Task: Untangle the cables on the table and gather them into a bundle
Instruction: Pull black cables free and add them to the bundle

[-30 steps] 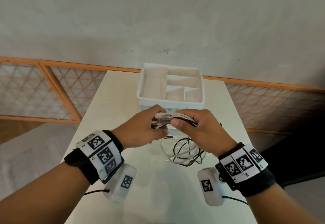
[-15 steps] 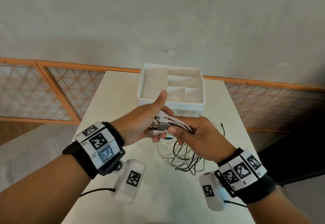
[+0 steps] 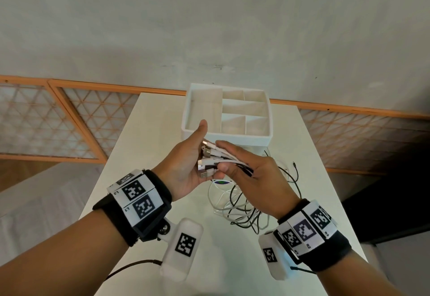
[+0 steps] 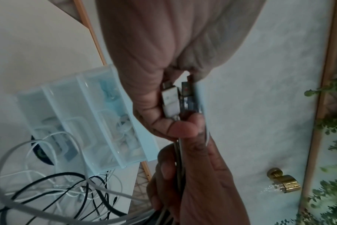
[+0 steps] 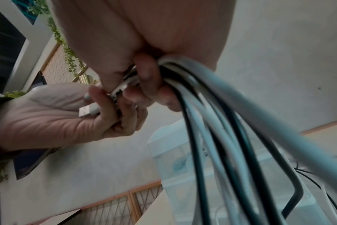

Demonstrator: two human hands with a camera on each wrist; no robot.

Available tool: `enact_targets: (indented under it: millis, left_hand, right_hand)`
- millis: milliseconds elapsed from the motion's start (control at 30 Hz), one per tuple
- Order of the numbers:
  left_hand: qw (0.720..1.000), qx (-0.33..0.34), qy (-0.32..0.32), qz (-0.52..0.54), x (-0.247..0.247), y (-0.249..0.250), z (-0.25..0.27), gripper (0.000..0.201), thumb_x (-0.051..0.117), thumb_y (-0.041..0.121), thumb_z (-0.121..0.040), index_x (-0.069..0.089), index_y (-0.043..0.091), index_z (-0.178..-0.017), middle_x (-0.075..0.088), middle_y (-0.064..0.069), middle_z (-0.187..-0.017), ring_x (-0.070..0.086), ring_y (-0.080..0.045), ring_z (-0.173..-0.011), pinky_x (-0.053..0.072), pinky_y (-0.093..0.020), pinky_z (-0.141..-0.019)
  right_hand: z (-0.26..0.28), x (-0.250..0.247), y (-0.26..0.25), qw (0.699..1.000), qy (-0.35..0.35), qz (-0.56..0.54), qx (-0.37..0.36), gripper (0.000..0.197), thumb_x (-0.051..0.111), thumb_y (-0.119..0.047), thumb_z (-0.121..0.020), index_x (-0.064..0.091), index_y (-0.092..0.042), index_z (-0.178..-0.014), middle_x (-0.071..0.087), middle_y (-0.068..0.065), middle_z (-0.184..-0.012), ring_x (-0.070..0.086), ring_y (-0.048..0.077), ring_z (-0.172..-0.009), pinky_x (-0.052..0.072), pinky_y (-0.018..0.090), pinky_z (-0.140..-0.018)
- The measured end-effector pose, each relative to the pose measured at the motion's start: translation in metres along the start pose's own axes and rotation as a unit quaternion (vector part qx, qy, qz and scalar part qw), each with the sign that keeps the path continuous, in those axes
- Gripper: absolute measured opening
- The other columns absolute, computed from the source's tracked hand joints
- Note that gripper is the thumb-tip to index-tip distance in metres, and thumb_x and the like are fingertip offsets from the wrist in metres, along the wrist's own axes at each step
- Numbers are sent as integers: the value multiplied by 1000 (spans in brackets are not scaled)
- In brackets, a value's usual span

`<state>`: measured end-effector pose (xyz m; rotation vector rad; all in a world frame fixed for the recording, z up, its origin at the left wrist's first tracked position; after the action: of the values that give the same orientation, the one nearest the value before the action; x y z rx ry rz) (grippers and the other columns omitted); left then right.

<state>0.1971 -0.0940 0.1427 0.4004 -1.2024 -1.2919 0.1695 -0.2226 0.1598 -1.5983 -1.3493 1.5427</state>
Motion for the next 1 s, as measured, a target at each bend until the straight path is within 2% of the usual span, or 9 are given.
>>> enact_targets:
  millis: [67, 200, 333, 467, 567, 633, 767, 833, 1000]
  left_hand:
    - [1000, 17, 12, 21, -2, -1, -1, 63, 47, 55, -96, 66, -3, -110, 69, -17, -90, 66, -23, -64, 60, -33, -59]
    - [999, 36, -4, -6, 1, -2, -1, 68, 41, 56, -96, 67, -4, -115, 71, -18, -95, 69, -23, -78, 62, -33, -71]
    - [995, 57, -27, -77, 8, 3, 4, 64, 46, 60, -88, 72, 3, -103, 74, -13, -91, 71, -22, -81, 61, -32, -77]
    - [983, 105, -29, -145, 8, 6, 7, 55, 62, 46, -79, 60, 3, -113, 71, -13, -89, 67, -24, -77, 57, -28, -63]
    - [978, 147, 44, -145, -4, 8, 1, 55, 70, 45, -80, 57, 2, -112, 71, -14, -87, 71, -27, -74, 56, -32, -61]
    - [975, 157, 89, -130, -11, 7, -2, 49, 73, 41, -83, 55, 6, -111, 69, -13, -79, 70, -27, -70, 54, -30, -57]
    - [962, 154, 146, -172, -25, 5, -8, 49, 72, 50, -82, 59, 4, -91, 68, -10, -73, 68, -26, -69, 57, -41, -71]
    - [955, 145, 158, -204, -28, 4, -8, 49, 66, 55, -85, 56, 9, -77, 63, -8, -69, 64, -24, -67, 54, -42, -72]
    - [951, 125, 154, -235, -21, 2, -6, 42, 56, 46, -96, 47, 10, -76, 59, -9, -64, 57, -19, -50, 46, -29, -47]
  right_hand:
    - [0, -4, 2, 1000, 29, -2, 3, 39, 64, -21, -96, 62, -24, -135, 71, -18, -82, 57, -4, -54, 39, 4, -56]
    - [-3, -8, 2, 997, 79, -1, 2, 30, 62, -24, -98, 67, -30, -126, 73, -20, -92, 63, -10, -68, 42, 4, -62]
    - [-7, -5, -2, 996, 90, 5, 5, 29, 61, -25, -99, 70, -25, -126, 74, -17, -93, 66, -8, -72, 47, 8, -64]
    - [-7, 4, -5, 999, 17, 31, 1, 31, 56, -33, -100, 67, -30, -129, 68, -21, -71, 55, 0, -57, 43, 13, -58]
    - [-2, 17, -9, 997, -80, 3, 1, 52, 62, -33, -97, 45, -35, -146, 75, -16, -100, 68, 0, -82, 56, 22, -79]
    - [-1, 19, -7, 996, -87, 8, 6, 69, 70, -32, -92, 34, -34, -151, 75, -8, -110, 71, 10, -101, 56, 34, -93]
    - [-3, 17, -2, 996, -76, 35, -10, 53, 66, -26, -96, 47, -21, -145, 72, -8, -121, 67, 4, -112, 53, 36, -98]
    - [-3, 17, -2, 996, -72, 41, -21, 43, 63, -26, -98, 55, -19, -140, 73, -7, -118, 68, 6, -109, 54, 36, -96]
    - [-4, 17, 2, 994, -54, 89, -16, 24, 55, -26, -102, 66, -23, -122, 71, 0, -80, 63, 18, -67, 52, 35, -65]
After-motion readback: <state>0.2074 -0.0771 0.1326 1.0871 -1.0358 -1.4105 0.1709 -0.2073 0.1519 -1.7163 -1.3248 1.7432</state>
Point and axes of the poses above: each hand's wrist, its own z-axis away from the middle knuckle, its own x-axis out of the palm, y = z × x, the point moved 7 cm from there along -z, towards the middle knuckle
